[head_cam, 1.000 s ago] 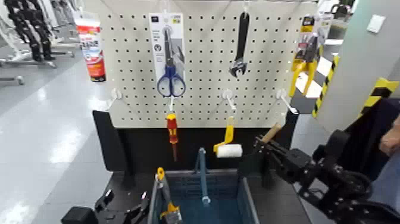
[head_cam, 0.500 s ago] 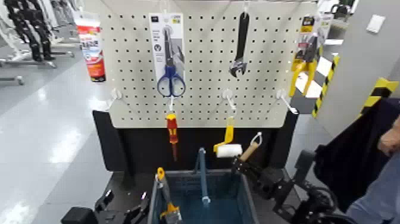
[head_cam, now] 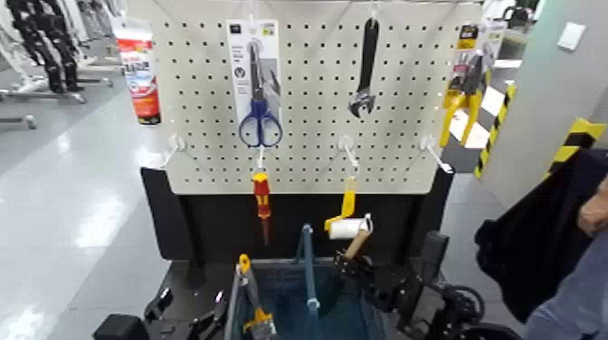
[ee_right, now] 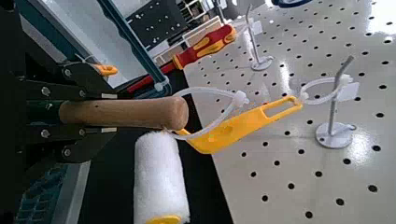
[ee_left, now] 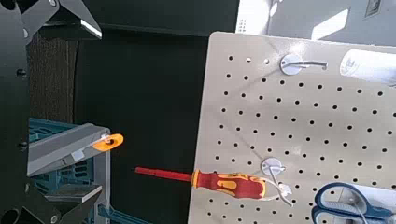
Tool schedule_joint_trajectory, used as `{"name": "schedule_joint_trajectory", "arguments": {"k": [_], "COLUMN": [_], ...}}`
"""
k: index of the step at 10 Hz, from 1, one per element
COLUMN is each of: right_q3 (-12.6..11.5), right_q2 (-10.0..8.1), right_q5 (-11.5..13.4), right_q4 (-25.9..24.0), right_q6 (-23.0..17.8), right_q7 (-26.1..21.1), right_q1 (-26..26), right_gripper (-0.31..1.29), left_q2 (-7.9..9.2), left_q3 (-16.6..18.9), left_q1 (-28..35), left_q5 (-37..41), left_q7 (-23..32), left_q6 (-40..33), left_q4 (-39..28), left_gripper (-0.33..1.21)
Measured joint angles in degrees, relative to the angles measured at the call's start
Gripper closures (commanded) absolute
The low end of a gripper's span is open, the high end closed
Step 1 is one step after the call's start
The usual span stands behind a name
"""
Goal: Put the tool with the wooden handle into the crate.
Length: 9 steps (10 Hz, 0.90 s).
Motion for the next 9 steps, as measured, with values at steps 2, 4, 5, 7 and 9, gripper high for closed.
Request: {"name": "schedule_joint_trajectory", "arguments": {"k": [2,4,5,7,9], "right_q3": [0.8,1.3,1.3,1.1,0.6], "right_q2": [-0.11,-0.28,-0.34,-0.44,-0.58], "right_q5": [0.4,0.9,1.1,1.4,1.9], "right_q4": [0.1,0.0,-0.1,-0.3,-0.6], "right_q6": [1.0,2.0,2.2,3.1,3.7], "right_q7": [0.0,0.2,0.3,1.8,2.6], "right_q1": [-0.4,-0.6,-0.6,-0.9,-1.1], "right_gripper": [1.21,0.94,0.80,0.09,0.05], "left_q2": [0.05,0.16,0.17,0.17,0.18], "left_q3": [0.0,-0.1,-0.1,0.0,-0.1], "left_q1": [-0.1,-0.2,-0.3,-0.4,-0.4], "left_q5": [0.0,0.0,0.0,0.0,0.0], "left_q7": [-0.1,-0.1,-0.2,-0.2,-0.2], "left_q6": [0.0,0.0,0.0,0.0,0.0], "left_q4": [0.0,0.0,0.0,0.0,0.1], "left_gripper": [0.15,0.15,0.15,0.15,0.15]}}
